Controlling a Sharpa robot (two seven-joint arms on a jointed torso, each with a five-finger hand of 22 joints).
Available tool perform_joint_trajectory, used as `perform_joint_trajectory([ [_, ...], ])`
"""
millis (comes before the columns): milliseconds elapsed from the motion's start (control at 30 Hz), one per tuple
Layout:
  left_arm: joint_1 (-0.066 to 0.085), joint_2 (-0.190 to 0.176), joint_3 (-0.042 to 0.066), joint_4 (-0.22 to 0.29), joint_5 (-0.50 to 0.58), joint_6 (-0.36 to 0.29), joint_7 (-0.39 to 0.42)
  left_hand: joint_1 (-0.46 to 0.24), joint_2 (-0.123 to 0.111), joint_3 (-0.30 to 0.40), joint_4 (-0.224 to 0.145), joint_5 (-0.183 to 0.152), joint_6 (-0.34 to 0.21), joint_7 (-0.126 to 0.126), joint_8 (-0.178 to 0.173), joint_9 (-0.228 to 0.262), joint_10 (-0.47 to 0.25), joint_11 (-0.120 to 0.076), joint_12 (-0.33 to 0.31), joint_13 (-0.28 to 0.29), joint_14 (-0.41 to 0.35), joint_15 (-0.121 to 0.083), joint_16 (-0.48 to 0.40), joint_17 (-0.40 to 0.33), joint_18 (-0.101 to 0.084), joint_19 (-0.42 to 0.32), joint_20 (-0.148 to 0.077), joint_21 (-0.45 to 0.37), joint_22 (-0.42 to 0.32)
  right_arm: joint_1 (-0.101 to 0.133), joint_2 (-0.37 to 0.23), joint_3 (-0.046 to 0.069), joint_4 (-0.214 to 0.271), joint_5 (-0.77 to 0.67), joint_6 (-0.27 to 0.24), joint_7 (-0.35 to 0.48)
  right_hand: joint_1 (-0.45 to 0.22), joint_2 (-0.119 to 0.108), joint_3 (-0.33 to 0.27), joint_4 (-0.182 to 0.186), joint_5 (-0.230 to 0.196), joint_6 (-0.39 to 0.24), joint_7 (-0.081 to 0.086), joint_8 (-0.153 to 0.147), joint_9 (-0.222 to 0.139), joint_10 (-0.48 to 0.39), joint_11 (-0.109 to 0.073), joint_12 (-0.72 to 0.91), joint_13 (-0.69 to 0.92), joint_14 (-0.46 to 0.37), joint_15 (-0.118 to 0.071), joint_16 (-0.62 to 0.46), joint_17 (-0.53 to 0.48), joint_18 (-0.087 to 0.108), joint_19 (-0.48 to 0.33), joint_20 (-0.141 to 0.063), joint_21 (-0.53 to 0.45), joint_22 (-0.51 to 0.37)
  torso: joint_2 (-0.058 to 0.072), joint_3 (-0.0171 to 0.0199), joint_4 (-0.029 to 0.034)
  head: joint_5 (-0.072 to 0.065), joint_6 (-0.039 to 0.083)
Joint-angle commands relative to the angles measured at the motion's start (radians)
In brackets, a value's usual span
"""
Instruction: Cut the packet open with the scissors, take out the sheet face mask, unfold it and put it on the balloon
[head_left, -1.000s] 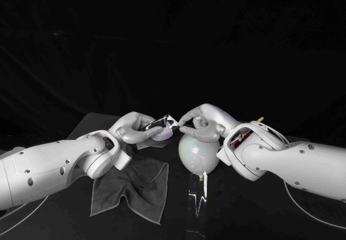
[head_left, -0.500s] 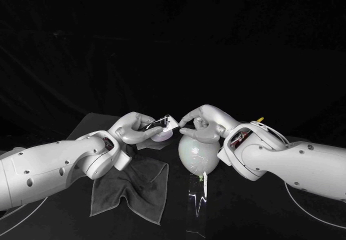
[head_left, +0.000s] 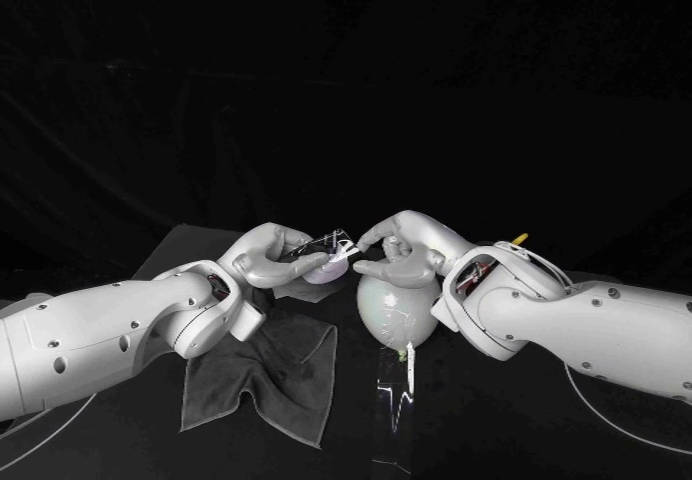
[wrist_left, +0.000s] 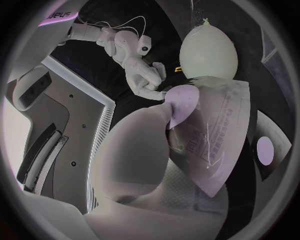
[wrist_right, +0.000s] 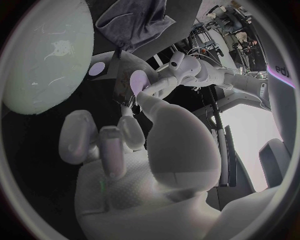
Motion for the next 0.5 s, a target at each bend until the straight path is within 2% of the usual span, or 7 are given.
perform_joint_trajectory([
  [33, 0.002, 0.002, 0.002, 0.006, -0.009, 0.019, 0.023, 0.002, 0.009, 0.006, -0.002, 0.007, -0.008, 0.002, 0.004, 0.001, -0.006, -0.002, -0.005, -0.001, -0.007, 0.002, -0.005, 0.001, -0.002, 0.006, 0.0, -0.004, -0.001, -0.001, 0.004, 0.0, 0.0, -0.013, 0.023, -0.006, -0.004, -0.003, -0.006, 0.0, 0.0, -0.006, 0.0, -0.006, -0.001, -0.005, 0.001, -0.005, 0.0, 0.068, 0.006, 0.006, 0.089, 0.001, -0.004, 0.006, -0.003, 0.159, 0.0, 0.0, 0.0001, 0.0, -0.001],
  [267, 0.002, 0.003, 0.002, 0.007, -0.012, 0.02, 0.024, 0.002, 0.009, 0.006, -0.003, 0.007, -0.008, 0.002, 0.004, 0.001, -0.006, -0.002, -0.005, -0.001, -0.007, 0.002, -0.005, 0.001, -0.002, 0.006, 0.0, -0.004, -0.001, -0.001, 0.015, 0.0, -0.004, 0.025, 0.013, 0.007, -0.005, 0.006, -0.008, 0.008, 0.0, -0.005, 0.0, -0.005, -0.002, -0.003, 0.001, -0.001, 0.006, 0.068, 0.007, 0.006, 0.088, 0.002, -0.008, 0.007, -0.009, 0.158, 0.0, 0.0003, -0.0001, -0.001, -0.001],
  [333, 0.002, 0.003, 0.002, 0.007, -0.013, 0.02, 0.024, 0.002, 0.009, 0.006, -0.003, 0.007, -0.008, 0.002, 0.004, 0.001, -0.006, -0.002, -0.005, -0.001, -0.007, 0.002, -0.005, 0.001, -0.002, 0.006, 0.0, -0.004, -0.001, -0.001, 0.017, 0.0, -0.003, 0.043, 0.007, 0.016, 0.002, 0.025, -0.003, 0.014, 0.0, 0.01, -0.004, 0.003, 0.001, 0.008, -0.001, 0.01, 0.02, 0.07, 0.005, 0.008, 0.098, 0.002, -0.005, 0.007, -0.003, 0.159, 0.0, 0.0005, 0.0, -0.001, -0.001],
  [400, 0.002, 0.004, 0.002, 0.006, -0.014, 0.021, 0.023, 0.002, 0.009, 0.006, -0.003, 0.007, -0.008, 0.002, 0.004, 0.001, -0.006, -0.002, -0.005, -0.001, -0.007, 0.002, -0.005, 0.001, -0.002, 0.006, 0.0, -0.004, -0.001, -0.001, 0.018, 0.0, -0.001, 0.061, 0.0, 0.026, 0.004, 0.029, -0.002, 0.015, 0.0, 0.014, -0.005, 0.006, 0.002, 0.012, -0.002, 0.014, 0.025, 0.07, 0.005, 0.009, 0.099, 0.001, -0.004, 0.007, -0.001, 0.16, 0.0, 0.0003, -0.0003, -0.002, -0.002],
  [500, 0.002, 0.005, 0.002, 0.004, -0.015, 0.021, 0.023, 0.002, 0.009, 0.006, -0.003, 0.007, -0.008, 0.002, 0.004, 0.001, -0.006, -0.002, -0.005, -0.001, -0.007, 0.002, -0.005, 0.001, -0.002, 0.006, 0.0, -0.004, -0.001, -0.001, 0.018, 0.0, 0.002, 0.09, -0.017, 0.046, 0.032, 0.055, 0.014, 0.007, 0.0, 0.041, -0.016, 0.022, 0.008, 0.034, -0.012, 0.038, 0.055, 0.072, -0.002, 0.01, 0.107, 0.001, -0.002, 0.005, 0.004, 0.161, 0.0, 0.0003, -0.001, -0.002, -0.002],
])
